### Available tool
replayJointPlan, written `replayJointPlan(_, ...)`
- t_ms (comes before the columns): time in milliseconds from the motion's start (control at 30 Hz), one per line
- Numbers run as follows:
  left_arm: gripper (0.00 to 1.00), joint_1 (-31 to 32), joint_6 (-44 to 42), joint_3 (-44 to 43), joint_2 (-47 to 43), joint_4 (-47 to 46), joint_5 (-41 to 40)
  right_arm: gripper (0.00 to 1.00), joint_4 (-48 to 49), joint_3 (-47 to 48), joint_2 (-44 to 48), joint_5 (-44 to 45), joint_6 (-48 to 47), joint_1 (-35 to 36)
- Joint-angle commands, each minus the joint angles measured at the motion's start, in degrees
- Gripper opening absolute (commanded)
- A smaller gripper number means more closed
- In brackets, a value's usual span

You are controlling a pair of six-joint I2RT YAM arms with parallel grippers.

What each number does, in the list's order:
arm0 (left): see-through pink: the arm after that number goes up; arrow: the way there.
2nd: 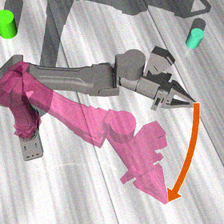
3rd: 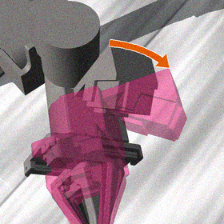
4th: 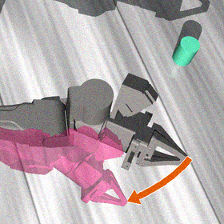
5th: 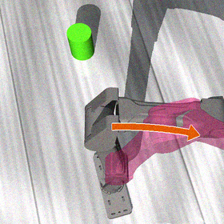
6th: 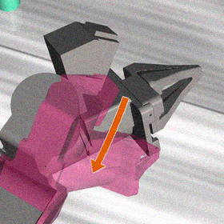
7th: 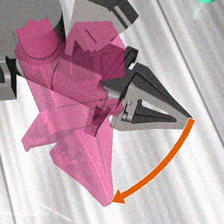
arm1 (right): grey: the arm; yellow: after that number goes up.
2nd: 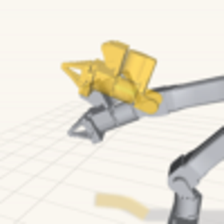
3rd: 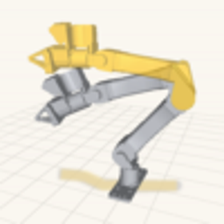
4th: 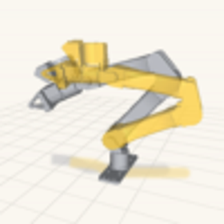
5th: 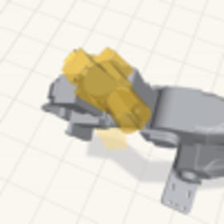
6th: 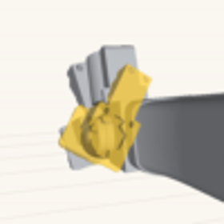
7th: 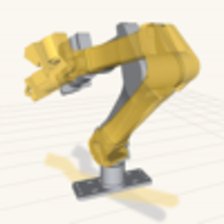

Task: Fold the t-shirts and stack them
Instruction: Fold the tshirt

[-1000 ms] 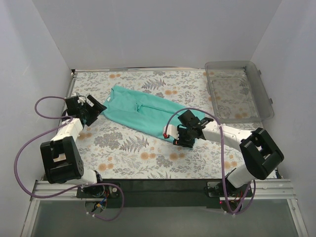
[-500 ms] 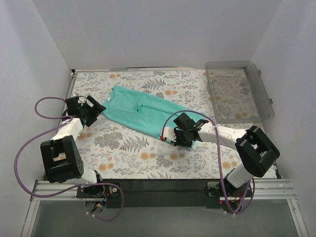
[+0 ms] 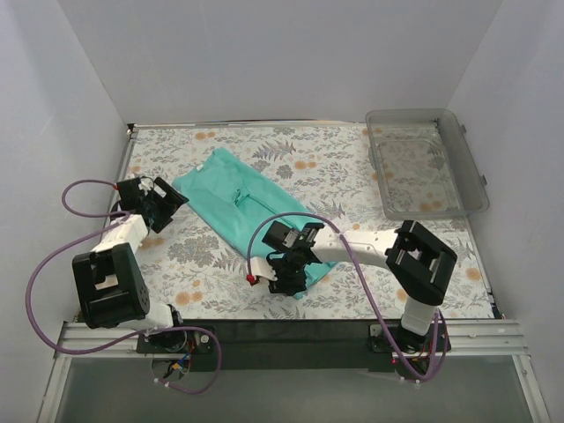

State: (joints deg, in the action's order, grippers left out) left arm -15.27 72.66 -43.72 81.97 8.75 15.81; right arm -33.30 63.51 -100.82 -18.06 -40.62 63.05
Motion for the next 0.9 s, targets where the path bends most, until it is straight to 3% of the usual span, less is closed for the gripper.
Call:
replayJointPlan(0,0.79,-0.38,-1.12,-2.15,2.04,-0.84,1.58,0.45,-4.84,4.16,1.92,-2.15,-0.95,-2.04)
replayJointPlan(233,0.76,-0.46,-3.67,-7.77,9.34,-1.72,4.93,0.62,-9.67,12.77,7.39,-10.57,-5.33,-16.18)
replayJointPlan(300,0.76,-0.38,-3.93,-8.57,11.27,-1.72,4.23,0.62,-9.59,14.88,7.04,-10.5,-5.87,-17.77)
replayJointPlan(400,0.74,-0.38,-3.85,-10.5,15.04,-1.72,3.87,0.62,-7.93,22.06,1.88,-11.11,-0.71,-22.34)
replayJointPlan(500,0.7,-0.38,-3.06,-14.09,20.48,-1.55,4.74,0.59,-2.58,32.25,-5.85,-16.63,11.92,-30.06)
replayJointPlan(667,0.64,-0.38,-2.0,-18.49,26.39,-1.11,5.54,0.58,1.13,45.46,-16.59,-18.06,21.8,-34.39)
replayJointPlan(867,0.54,-0.38,-1.3,-24.99,32.71,0.21,5.63,0.56,2.53,47.25,-21.79,-19.64,24.62,-35.98)
